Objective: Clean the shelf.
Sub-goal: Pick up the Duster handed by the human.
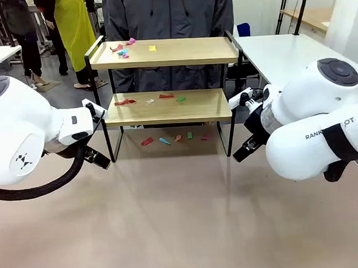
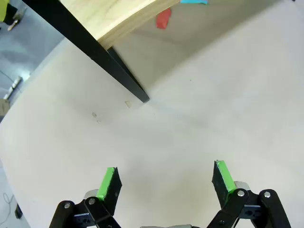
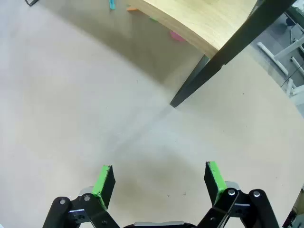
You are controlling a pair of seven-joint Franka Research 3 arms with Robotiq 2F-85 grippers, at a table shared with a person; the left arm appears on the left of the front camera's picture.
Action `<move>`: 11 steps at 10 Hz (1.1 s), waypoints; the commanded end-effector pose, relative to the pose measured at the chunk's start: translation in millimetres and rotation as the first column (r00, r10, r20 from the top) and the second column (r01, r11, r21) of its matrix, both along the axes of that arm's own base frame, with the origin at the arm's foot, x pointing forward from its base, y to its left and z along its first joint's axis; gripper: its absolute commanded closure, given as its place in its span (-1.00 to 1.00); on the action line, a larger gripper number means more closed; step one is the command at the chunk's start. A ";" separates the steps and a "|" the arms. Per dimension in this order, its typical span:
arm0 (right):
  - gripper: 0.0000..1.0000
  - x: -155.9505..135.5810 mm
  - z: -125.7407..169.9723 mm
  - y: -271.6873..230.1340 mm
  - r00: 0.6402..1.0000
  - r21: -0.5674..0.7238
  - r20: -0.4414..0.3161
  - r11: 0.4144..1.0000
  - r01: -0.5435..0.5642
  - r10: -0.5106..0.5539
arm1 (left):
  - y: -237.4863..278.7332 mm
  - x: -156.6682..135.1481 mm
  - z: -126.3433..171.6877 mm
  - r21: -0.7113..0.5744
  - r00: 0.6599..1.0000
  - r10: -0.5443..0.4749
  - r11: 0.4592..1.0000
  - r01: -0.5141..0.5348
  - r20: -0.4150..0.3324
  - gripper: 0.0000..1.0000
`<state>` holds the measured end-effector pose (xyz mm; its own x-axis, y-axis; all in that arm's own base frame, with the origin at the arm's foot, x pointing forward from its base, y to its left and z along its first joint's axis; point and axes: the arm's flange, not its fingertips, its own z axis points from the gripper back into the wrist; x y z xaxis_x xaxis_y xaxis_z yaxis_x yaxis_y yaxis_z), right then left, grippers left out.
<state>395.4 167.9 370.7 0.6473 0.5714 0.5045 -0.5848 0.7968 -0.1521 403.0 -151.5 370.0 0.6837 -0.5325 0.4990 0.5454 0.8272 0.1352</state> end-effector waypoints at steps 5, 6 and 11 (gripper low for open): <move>-1.00 0.0 0.0 0.0 1.000 0.000 0.000 1.000 0.000 0.000 | 0.0 0.0 0.1 0.000 1.000 0.000 1.000 0.000 0.000 -1.00; -1.00 0.0 0.0 0.0 1.000 0.000 0.000 1.000 0.000 0.000 | 0.0 0.0 0.1 0.000 1.000 0.000 1.000 0.000 0.000 -1.00; -1.00 11.3 23.7 -4.3 0.999 0.018 0.029 0.999 0.031 -0.032 | 1.2 1.8 17.1 -0.027 1.000 -0.020 0.999 0.021 0.019 -1.00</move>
<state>399.0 166.7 376.7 0.6457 0.5635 0.5153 -0.5772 0.8020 -0.1538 403.7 -153.0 374.1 0.6788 -0.5311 0.5072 0.5458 0.8269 0.1355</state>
